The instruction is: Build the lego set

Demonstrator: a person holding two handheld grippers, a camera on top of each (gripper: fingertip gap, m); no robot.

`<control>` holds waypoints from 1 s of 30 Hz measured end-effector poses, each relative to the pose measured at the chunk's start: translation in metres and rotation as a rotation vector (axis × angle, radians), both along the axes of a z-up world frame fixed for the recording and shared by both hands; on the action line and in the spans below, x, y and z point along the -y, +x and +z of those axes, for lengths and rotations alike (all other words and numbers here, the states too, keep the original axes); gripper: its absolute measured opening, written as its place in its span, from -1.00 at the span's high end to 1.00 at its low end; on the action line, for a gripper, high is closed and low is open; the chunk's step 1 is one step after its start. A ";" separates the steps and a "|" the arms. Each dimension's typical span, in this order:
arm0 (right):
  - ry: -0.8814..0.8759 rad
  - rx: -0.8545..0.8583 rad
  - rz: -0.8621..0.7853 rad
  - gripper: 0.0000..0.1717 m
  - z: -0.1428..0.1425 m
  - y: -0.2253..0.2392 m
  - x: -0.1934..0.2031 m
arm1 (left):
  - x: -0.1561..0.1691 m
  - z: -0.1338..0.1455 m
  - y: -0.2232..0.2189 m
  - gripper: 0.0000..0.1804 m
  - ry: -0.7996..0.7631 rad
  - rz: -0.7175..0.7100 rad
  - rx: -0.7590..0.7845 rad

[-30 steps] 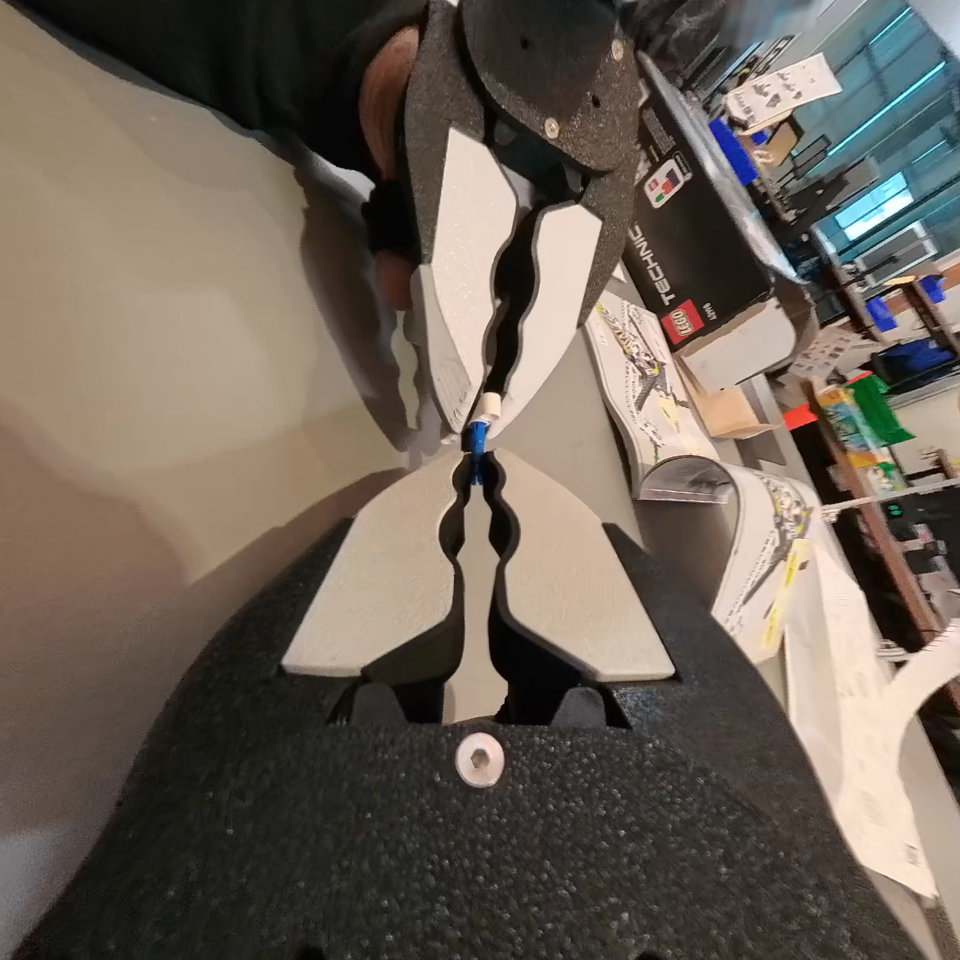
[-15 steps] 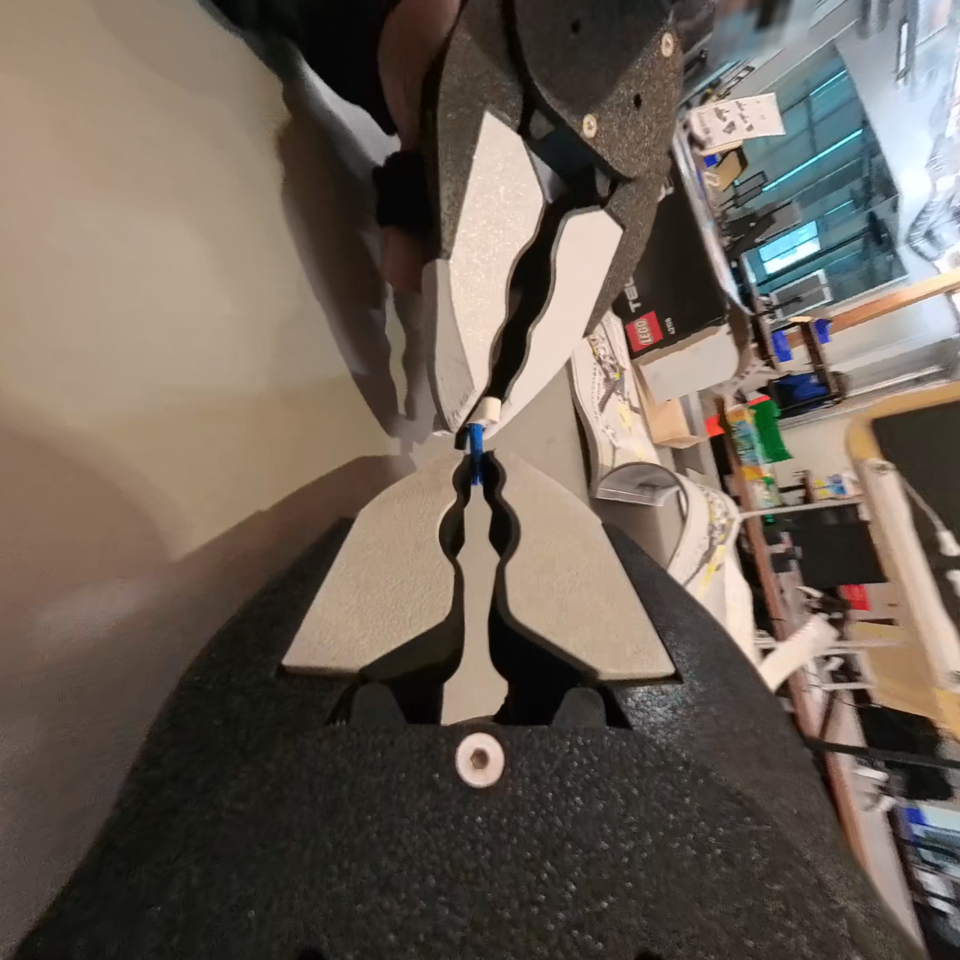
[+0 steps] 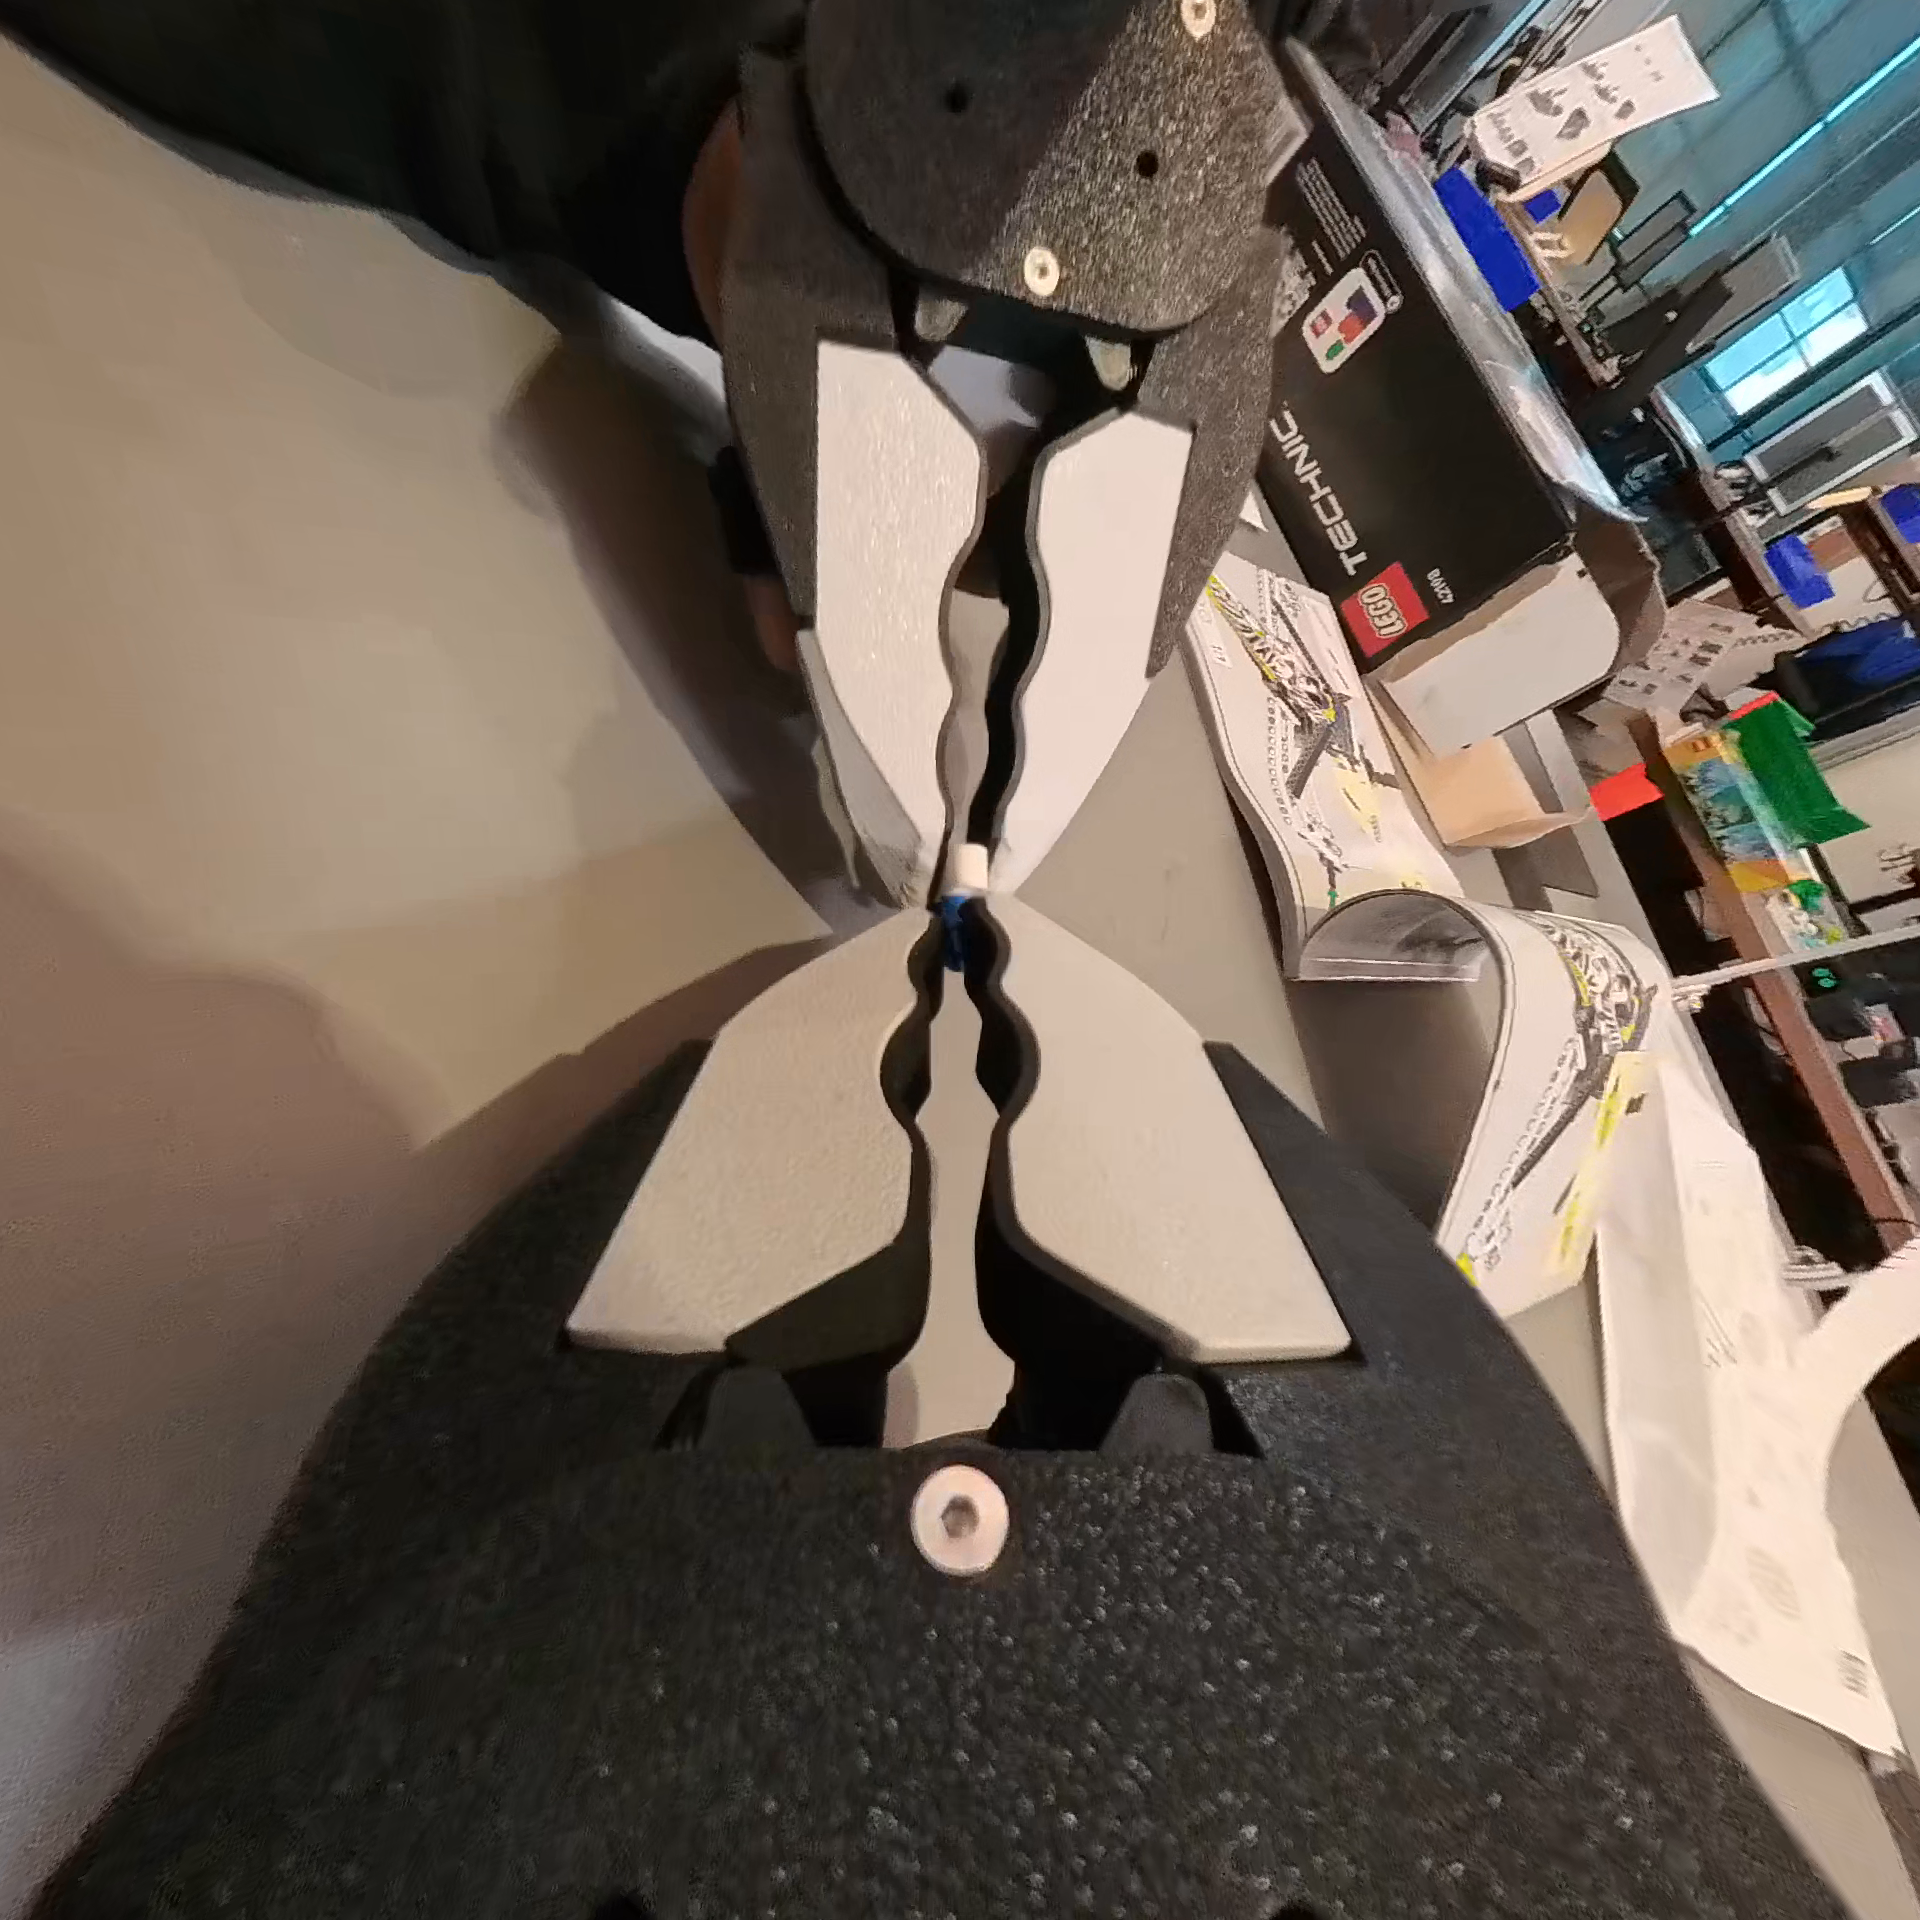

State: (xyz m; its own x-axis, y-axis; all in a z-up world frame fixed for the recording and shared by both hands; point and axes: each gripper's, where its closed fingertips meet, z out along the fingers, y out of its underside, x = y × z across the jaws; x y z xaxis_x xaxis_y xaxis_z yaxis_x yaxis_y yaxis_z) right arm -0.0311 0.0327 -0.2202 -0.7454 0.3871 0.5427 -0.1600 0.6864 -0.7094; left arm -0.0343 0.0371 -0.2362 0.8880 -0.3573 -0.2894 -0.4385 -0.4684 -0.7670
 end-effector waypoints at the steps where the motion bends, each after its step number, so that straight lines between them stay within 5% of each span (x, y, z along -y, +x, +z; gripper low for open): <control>1: -0.008 0.006 0.007 0.99 0.000 0.001 0.001 | -0.001 0.000 0.001 0.92 0.006 0.000 0.004; 21: 0.023 0.067 0.055 1.00 -0.012 0.012 0.002 | -0.001 0.006 0.001 0.92 0.032 -0.007 0.125; 30: 0.000 0.232 -0.134 0.88 0.028 -0.023 -0.058 | -0.002 0.015 -0.007 0.92 0.082 0.034 0.185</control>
State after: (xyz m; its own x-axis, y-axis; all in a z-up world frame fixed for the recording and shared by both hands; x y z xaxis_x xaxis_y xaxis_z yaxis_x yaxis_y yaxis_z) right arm -0.0537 0.0905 -0.1920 -0.7919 0.4912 0.3628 0.0998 0.6902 -0.7167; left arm -0.0411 0.0387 -0.2207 0.9401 -0.3078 -0.1468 -0.2712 -0.4135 -0.8692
